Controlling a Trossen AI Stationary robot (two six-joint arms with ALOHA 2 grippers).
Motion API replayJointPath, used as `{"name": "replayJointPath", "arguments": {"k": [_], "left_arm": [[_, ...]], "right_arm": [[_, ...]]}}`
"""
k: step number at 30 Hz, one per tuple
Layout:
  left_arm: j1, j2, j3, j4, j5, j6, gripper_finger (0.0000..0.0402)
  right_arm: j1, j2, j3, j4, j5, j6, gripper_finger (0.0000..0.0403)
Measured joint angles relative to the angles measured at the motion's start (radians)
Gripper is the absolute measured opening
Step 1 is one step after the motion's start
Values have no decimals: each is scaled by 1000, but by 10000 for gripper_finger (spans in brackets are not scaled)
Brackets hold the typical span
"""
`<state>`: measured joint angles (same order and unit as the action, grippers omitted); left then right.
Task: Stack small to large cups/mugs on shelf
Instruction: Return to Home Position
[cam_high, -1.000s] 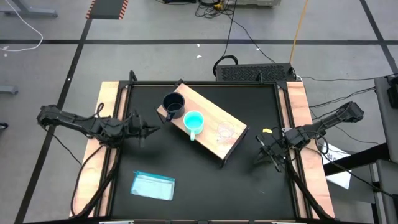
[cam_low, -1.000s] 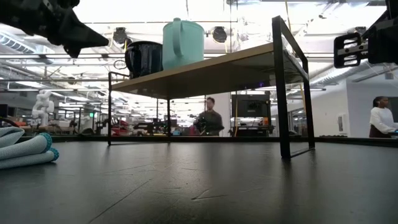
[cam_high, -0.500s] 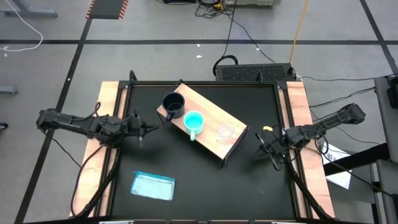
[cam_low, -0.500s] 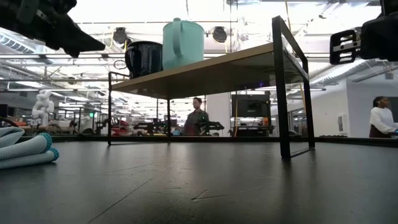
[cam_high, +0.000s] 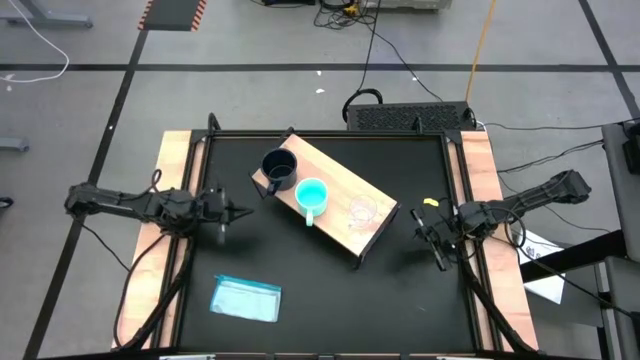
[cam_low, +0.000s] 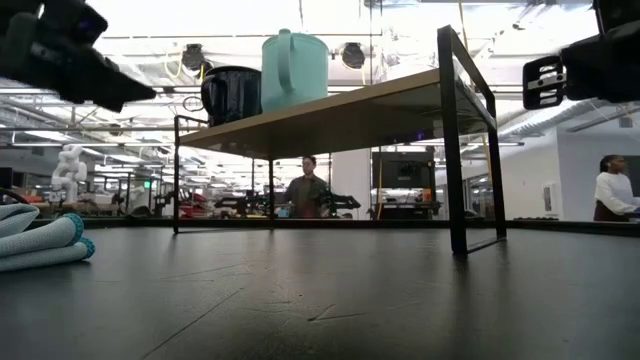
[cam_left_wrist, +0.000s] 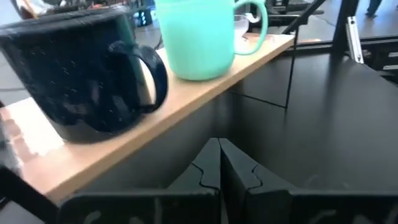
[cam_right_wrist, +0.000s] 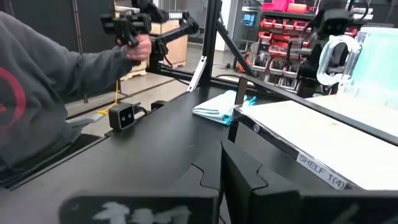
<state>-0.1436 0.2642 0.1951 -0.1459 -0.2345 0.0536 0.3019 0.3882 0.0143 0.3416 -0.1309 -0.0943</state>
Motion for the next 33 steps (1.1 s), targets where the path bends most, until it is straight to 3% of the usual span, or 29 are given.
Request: {"name": "replayJointPath", "arguments": {"k": [8,17,29,33], "left_arm": [[1,-118,-138,50,100,14,0],[35,-114,-134,15,214,45,0],[79,-67,-134,12,252,42,0],[79,-66,-134,12,260,41,0]], "right_arm": [[0,0,0,29,-1,8,0],[-93,0,0,36,-1,41,0],[-206,1,0,47,-6,72,0],[-208,3,0,44,-64,81,0]]}}
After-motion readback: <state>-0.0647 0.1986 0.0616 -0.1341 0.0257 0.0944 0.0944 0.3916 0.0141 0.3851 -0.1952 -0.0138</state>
